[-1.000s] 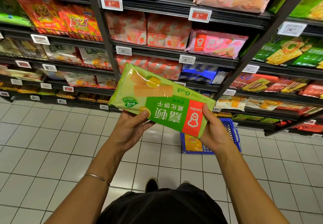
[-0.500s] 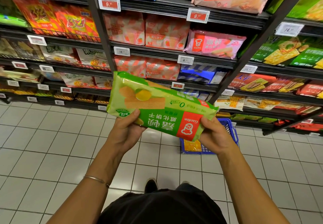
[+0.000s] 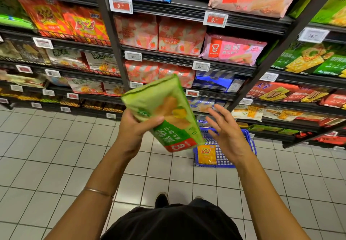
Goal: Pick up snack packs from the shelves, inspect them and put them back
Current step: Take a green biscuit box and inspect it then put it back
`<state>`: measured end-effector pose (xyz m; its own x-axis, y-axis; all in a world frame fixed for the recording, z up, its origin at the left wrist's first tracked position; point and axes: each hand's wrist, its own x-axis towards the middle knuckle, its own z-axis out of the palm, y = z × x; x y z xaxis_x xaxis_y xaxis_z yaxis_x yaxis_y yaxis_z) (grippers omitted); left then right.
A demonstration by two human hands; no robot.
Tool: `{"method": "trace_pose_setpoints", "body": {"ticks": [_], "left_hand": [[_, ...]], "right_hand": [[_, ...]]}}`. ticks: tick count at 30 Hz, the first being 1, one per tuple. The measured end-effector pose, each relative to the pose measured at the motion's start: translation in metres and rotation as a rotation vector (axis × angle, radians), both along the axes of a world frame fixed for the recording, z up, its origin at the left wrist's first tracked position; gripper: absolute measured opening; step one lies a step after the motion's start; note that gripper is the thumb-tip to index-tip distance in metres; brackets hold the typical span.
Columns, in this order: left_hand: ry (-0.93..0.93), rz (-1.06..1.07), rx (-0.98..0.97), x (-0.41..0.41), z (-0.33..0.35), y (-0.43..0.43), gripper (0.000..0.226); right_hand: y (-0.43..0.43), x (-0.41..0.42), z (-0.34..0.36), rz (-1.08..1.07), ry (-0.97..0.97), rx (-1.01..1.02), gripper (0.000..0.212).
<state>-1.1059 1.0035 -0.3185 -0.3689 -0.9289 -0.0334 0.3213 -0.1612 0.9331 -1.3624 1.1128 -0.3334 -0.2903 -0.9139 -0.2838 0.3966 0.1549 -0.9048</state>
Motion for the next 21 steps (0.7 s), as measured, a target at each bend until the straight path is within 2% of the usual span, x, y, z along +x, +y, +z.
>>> {"method": "trace_pose_setpoints", "body": {"ticks": [2,5,7,12,15,17,21], "left_hand": [[-0.094,-0.038,-0.091,-0.006,0.013,0.002,0.074],[-0.192,-0.124,-0.176,-0.019,0.024,0.007,0.076],[-0.229,-0.13,-0.229,-0.025,0.027,0.009,0.077],[-0.212,-0.231,-0.238,-0.014,0.024,0.003,0.09],[-0.339,-0.313,-0.247,-0.011,0.014,0.003,0.078],[-0.387,-0.28,-0.264,-0.012,0.01,0.006,0.071],[-0.331,-0.215,-0.229,-0.016,0.01,0.008,0.067]], "right_hand": [[-0.004,0.005,0.006,0.154,0.137,-0.002,0.082],[-0.014,0.023,0.011,0.295,0.191,-0.008,0.062],[-0.017,0.029,0.012,0.253,0.185,-0.006,0.059],[-0.012,0.026,0.009,0.111,0.149,-0.023,0.069],[-0.01,0.023,0.009,0.122,0.182,-0.027,0.064],[-0.009,0.023,0.011,0.139,0.191,-0.027,0.06],[-0.011,0.024,0.012,0.139,0.138,-0.012,0.052]]}}
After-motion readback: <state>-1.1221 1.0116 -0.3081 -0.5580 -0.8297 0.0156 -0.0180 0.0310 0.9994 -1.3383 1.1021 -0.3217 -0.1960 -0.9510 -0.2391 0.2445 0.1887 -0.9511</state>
